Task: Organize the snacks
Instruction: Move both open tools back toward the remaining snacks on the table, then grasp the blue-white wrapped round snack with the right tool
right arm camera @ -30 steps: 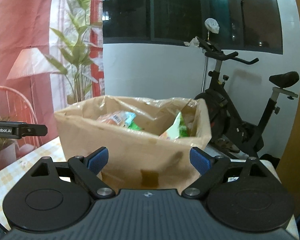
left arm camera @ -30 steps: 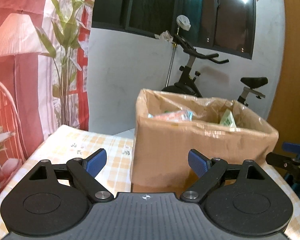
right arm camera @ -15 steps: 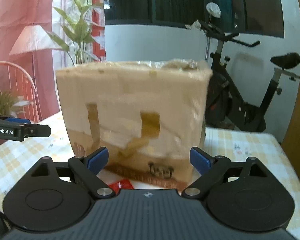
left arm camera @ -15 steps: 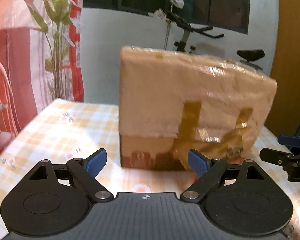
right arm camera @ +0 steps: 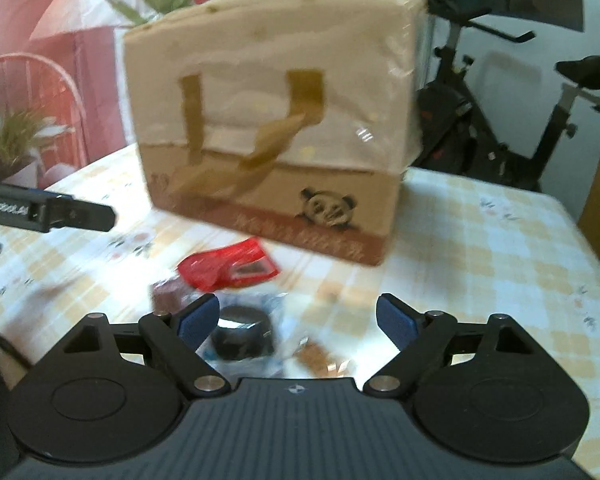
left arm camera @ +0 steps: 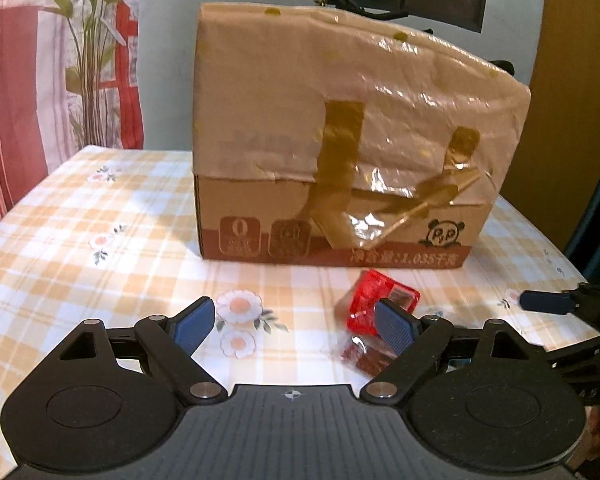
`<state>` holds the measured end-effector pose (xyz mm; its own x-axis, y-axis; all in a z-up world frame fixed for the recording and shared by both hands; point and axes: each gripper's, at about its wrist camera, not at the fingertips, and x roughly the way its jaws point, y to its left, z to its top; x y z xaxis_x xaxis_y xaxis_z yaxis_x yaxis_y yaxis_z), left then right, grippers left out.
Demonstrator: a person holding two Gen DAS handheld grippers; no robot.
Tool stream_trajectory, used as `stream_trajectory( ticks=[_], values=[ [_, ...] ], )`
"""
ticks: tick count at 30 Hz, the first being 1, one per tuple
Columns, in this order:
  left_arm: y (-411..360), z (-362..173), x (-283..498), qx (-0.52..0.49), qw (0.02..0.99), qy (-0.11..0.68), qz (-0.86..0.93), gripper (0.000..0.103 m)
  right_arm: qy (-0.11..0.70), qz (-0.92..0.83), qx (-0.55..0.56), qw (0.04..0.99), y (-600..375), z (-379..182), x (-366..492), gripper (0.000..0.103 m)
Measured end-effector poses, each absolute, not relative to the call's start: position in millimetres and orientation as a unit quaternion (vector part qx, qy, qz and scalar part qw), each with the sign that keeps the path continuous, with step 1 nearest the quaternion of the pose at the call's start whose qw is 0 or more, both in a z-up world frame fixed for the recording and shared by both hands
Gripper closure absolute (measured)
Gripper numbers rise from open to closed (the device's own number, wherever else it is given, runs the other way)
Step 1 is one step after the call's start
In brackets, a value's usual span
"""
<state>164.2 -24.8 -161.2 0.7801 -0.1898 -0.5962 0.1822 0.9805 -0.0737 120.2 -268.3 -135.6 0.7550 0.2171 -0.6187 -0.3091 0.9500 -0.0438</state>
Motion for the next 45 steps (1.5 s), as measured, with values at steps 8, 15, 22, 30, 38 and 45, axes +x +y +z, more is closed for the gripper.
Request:
stream_trajectory(
  ticks=[8, 15, 22, 30, 38, 45],
  values=[
    [-24.6, -163.9, 162.5, -0.007, 0.942, 0.32, -0.102, 0.017, 0.344, 0.182, -0.074, 0.918, -245.1, -152.1, 130.4, 0.026],
    [-27.8, -170.1, 163.2, -0.007, 0.937, 0.33, -0.111, 0.022, 0.358, 0.186, -0.089, 0.911, -237.3, -163.6, 135.7, 0.041],
    [-29.8, -175.0, 163.1, -0.003, 0.934, 0.338, -0.113, 0.023, 0.339, 0.171, -0.066, 0.923, -246.3, -162.0, 132.6, 0.052],
    [-33.9, -179.4, 171.9, -0.009, 0.927, 0.355, -0.124, 0.023, 0.334, 0.142, -0.044, 0.931, -256.7, -160.3, 135.2, 0.052],
    [-63.9, -178.3, 205.6, -0.001, 0.918, 0.369, -0.145, 0.023, 0.33, 0.109, -0.052, 0.936, -257.3, -160.3, 134.5, 0.053],
    [-101.7, -190.7, 231.9, 0.014, 0.913, 0.38, -0.148, 0.022, 0.326, 0.076, -0.006, 0.942, -276.8, -157.7, 135.5, 0.053]
  ],
)
